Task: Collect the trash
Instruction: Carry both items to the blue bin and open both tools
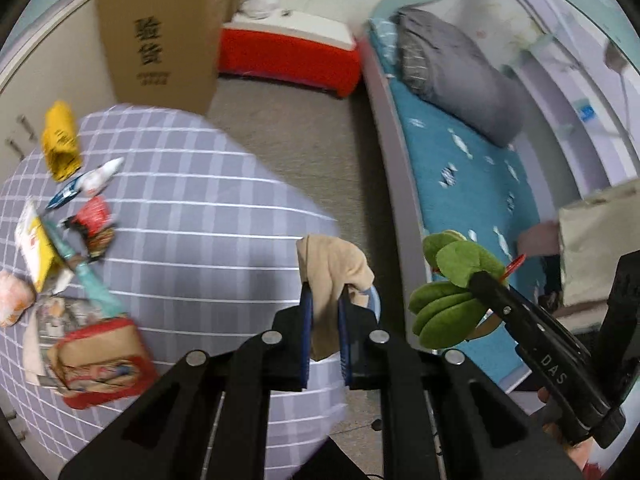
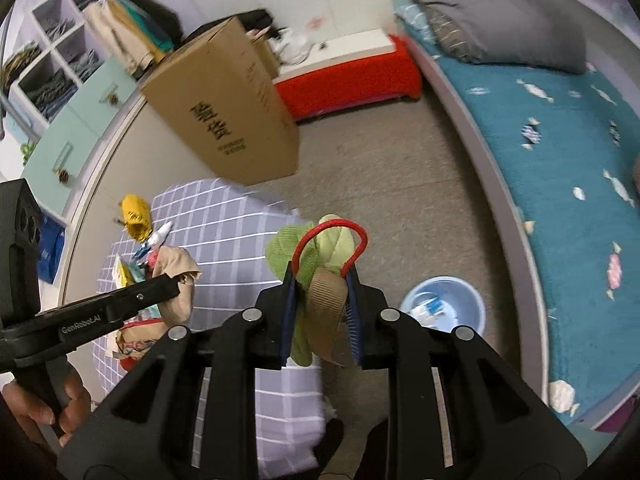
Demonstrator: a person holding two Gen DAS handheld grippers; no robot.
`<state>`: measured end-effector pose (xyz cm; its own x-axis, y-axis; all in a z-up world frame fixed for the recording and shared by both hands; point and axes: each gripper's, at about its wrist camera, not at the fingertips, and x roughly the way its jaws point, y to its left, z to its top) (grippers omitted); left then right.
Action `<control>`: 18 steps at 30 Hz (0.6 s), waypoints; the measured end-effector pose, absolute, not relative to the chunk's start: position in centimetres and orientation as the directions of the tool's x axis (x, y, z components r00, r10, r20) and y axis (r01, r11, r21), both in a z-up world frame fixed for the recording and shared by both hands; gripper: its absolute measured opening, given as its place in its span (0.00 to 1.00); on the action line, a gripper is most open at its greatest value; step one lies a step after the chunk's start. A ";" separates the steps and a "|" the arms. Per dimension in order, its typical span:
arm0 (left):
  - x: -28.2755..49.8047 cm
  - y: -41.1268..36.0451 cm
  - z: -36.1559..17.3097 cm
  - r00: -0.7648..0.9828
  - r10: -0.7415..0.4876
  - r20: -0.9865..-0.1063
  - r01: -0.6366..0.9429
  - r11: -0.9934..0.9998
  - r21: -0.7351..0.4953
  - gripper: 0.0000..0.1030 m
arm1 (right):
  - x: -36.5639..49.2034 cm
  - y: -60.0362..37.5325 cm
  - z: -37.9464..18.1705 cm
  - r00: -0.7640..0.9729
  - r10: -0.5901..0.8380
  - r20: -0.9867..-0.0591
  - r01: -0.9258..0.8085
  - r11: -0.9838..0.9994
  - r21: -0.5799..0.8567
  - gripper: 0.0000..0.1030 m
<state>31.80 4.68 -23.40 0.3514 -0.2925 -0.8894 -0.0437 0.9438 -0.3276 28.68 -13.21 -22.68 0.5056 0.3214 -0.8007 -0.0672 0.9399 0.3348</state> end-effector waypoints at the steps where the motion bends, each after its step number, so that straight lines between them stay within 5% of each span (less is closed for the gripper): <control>1: 31.7 3.5 -23.1 0.352 -0.299 -0.887 -0.027 0.944 -0.329 0.11 | 28.4 -14.3 -22.4 0.512 0.315 -0.799 -0.055 0.940 0.336 0.22; 16: 31.5 -10.6 -20.0 0.341 -0.332 -0.880 0.165 0.942 -0.291 0.11 | 26.5 -25.4 -21.3 0.560 0.259 -0.787 0.029 0.943 0.331 0.24; 18: 31.6 -11.5 -19.8 0.341 -0.330 -0.880 0.175 0.942 -0.286 0.11 | 26.9 -26.0 -21.5 0.556 0.272 -0.786 0.022 0.940 0.342 0.47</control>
<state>31.63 -11.49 -19.76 0.3410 -0.3301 -0.8802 0.1747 0.9423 -0.2857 26.87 -25.98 -21.53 0.5555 0.2725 -0.7856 0.0224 0.9395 0.3417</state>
